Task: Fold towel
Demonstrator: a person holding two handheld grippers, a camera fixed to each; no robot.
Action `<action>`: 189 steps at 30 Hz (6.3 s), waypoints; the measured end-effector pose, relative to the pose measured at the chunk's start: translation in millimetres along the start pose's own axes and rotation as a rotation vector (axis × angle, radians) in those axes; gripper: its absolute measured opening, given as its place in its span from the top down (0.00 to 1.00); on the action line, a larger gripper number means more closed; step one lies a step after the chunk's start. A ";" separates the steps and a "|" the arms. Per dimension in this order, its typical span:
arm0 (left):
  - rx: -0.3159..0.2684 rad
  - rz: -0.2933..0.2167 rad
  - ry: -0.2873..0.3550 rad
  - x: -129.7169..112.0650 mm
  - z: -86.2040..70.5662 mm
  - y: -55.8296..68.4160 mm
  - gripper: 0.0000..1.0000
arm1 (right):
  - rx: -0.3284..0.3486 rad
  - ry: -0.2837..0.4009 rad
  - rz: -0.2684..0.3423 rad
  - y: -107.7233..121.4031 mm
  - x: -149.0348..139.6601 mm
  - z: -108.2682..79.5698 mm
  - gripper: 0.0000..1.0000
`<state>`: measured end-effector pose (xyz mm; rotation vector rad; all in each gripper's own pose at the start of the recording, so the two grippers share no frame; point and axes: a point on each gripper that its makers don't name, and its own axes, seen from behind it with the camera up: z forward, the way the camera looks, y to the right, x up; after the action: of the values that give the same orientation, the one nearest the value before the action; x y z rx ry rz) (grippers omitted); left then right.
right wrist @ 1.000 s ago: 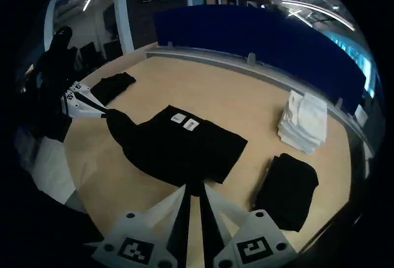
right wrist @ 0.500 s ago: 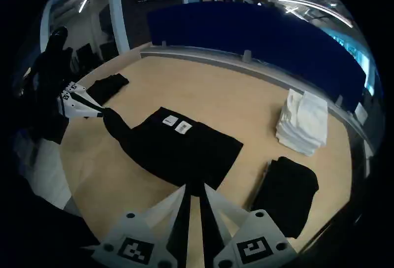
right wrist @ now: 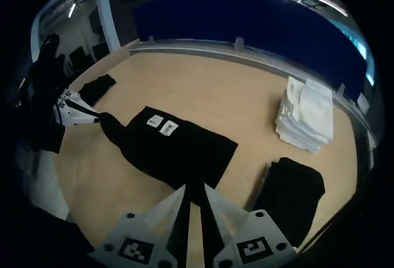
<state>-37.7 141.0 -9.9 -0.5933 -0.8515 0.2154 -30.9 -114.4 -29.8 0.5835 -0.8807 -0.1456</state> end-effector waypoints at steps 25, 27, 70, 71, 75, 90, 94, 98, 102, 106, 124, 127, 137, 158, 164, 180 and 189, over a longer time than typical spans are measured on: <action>0.039 -0.005 -0.075 1.3 62.1 -33.6 0.92 | -0.035 -0.095 0.072 32.5 0.7 58.7 0.88; 0.042 -0.006 -0.076 2.9 65.3 -35.5 0.92 | -0.039 -0.099 0.082 33.7 1.1 61.2 0.88; 0.110 -0.005 -0.079 9.6 75.2 -56.7 0.23 | -0.165 -0.068 0.099 58.3 13.9 76.2 0.04; 0.109 -0.007 -0.079 9.2 74.6 -56.4 0.23 | -0.166 -0.063 0.099 58.4 15.3 75.5 0.02; 0.107 -0.012 -0.076 9.3 72.6 -56.1 0.23 | -0.167 -0.052 0.096 58.4 18.6 72.6 0.02; 0.116 -0.024 -0.053 10.2 63.1 -57.1 0.04 | -0.160 -0.056 0.085 52.7 15.8 65.3 0.00; 0.123 -0.031 -0.046 8.9 58.9 -58.3 0.04 | -0.157 -0.058 0.084 51.7 13.5 64.4 0.00; 0.142 -0.044 -0.029 8.1 51.0 -60.8 0.04 | -0.150 -0.061 0.080 49.8 11.1 63.3 0.00; 0.156 -0.064 -0.010 6.8 41.5 -59.3 0.04 | -0.146 -0.066 0.068 47.5 9.5 61.1 0.00; 0.158 -0.080 0.003 2.8 33.9 -53.4 0.04 | -0.136 -0.071 0.053 43.4 7.4 58.7 0.00; 0.299 -0.237 0.089 -31.2 -33.4 -64.4 0.04 | -0.064 -0.134 -0.030 21.5 -25.6 44.8 0.00; 0.324 -0.265 0.099 -41.5 -44.5 -65.9 0.04 | -0.049 -0.150 -0.041 17.4 -32.8 44.3 0.00; 0.367 -0.322 0.095 -79.8 -69.9 -62.1 0.04 | -0.016 -0.193 -0.108 3.2 -50.4 42.2 0.00; 0.400 -0.376 0.079 -116.8 -94.9 -66.9 0.04 | -0.009 -0.248 -0.116 4.1 -73.9 50.8 0.31; 0.403 -0.372 0.073 -121.0 -95.6 -69.8 0.04 | -0.002 -0.253 -0.109 3.5 -77.0 54.6 0.43; 0.398 -0.375 0.067 -124.1 -98.3 -71.9 0.04 | -0.026 -0.255 -0.113 10.2 -78.3 58.9 0.76; 0.390 -0.381 0.062 -124.9 -94.0 -70.8 0.04 | -0.012 -0.256 -0.125 7.8 -79.2 57.8 0.88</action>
<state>-51.1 -5.9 -97.6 -0.0677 -0.8188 0.0122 -126.4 -104.3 -51.3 0.6172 -1.0906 -0.3450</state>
